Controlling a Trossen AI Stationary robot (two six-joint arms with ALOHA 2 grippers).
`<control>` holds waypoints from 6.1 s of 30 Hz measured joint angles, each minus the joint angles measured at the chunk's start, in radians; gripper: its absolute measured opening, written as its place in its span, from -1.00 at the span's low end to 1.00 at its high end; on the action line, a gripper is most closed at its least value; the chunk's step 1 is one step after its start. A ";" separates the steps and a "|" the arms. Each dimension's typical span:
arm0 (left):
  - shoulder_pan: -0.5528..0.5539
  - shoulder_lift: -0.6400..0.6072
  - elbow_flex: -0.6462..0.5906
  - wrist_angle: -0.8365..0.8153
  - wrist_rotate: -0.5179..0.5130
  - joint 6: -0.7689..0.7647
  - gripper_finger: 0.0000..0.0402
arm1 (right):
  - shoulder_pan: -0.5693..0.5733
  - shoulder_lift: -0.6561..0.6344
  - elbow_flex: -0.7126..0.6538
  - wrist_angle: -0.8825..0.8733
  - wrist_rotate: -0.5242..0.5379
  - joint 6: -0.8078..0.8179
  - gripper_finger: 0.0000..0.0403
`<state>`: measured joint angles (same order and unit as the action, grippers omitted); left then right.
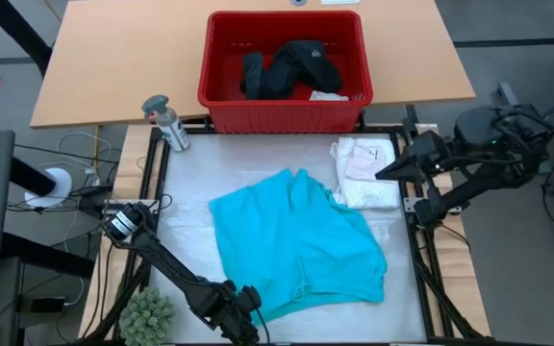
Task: Fold Laundry from Bin
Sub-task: Fold the light blue shorts
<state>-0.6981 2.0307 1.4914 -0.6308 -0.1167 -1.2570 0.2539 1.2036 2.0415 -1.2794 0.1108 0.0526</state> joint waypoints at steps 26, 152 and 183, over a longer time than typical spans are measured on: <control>0.009 0.003 -0.091 -0.898 0.195 -0.300 -1.00 | -0.015 -0.001 -0.219 -0.124 0.121 0.042 -0.86; 0.041 -0.049 -0.140 -0.270 -0.314 -0.266 -1.00 | -0.194 0.093 -1.277 0.417 0.057 0.981 0.00; 0.041 -0.049 -0.140 -0.268 -0.318 -0.231 -1.00 | -0.147 0.090 -1.376 0.618 0.048 0.925 -0.91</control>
<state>-0.6571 1.9820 1.3514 -0.8990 -0.4343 -1.4883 0.1069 1.2934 0.6655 -0.6614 0.1592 0.9778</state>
